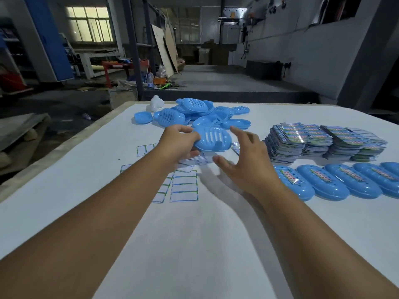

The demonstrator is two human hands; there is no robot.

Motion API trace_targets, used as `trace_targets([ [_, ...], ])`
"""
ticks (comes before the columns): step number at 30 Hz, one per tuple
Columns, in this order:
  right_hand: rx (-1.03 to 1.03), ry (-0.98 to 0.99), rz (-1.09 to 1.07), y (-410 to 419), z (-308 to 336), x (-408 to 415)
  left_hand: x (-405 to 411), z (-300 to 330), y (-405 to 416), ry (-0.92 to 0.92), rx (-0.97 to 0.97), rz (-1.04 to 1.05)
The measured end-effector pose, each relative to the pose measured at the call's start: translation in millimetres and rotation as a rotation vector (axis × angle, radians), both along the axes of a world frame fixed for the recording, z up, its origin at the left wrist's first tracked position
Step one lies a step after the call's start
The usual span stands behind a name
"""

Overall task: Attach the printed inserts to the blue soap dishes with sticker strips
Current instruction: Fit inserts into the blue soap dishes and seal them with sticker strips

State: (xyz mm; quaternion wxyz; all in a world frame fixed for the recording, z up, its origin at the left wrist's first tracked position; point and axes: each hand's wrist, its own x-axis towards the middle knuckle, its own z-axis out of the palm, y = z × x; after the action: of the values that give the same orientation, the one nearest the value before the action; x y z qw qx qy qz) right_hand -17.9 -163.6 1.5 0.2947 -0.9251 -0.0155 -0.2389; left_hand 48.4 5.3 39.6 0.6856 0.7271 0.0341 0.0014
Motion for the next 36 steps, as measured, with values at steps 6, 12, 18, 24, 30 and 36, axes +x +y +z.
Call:
trace_targets([
  [6,-0.002,0.069,0.155,0,-4,-1,-41,-7,20,0.078,-0.066,-0.064],
  [12,-0.047,0.137,0.115,-3,-2,-9,-45,-22,25,-0.257,0.575,0.036],
  [18,-0.181,0.186,0.091,-2,-1,-18,-46,-33,18,-0.459,0.888,-0.253],
  [24,-0.021,0.2,0.019,-13,8,-15,-45,-34,23,-0.419,0.89,-0.352],
  [30,-0.229,0.23,-0.311,-36,6,0,-44,-37,24,-0.402,0.895,-0.333],
  [36,-0.234,0.263,-0.344,-38,4,2,-44,-37,22,-0.433,0.922,-0.327],
])
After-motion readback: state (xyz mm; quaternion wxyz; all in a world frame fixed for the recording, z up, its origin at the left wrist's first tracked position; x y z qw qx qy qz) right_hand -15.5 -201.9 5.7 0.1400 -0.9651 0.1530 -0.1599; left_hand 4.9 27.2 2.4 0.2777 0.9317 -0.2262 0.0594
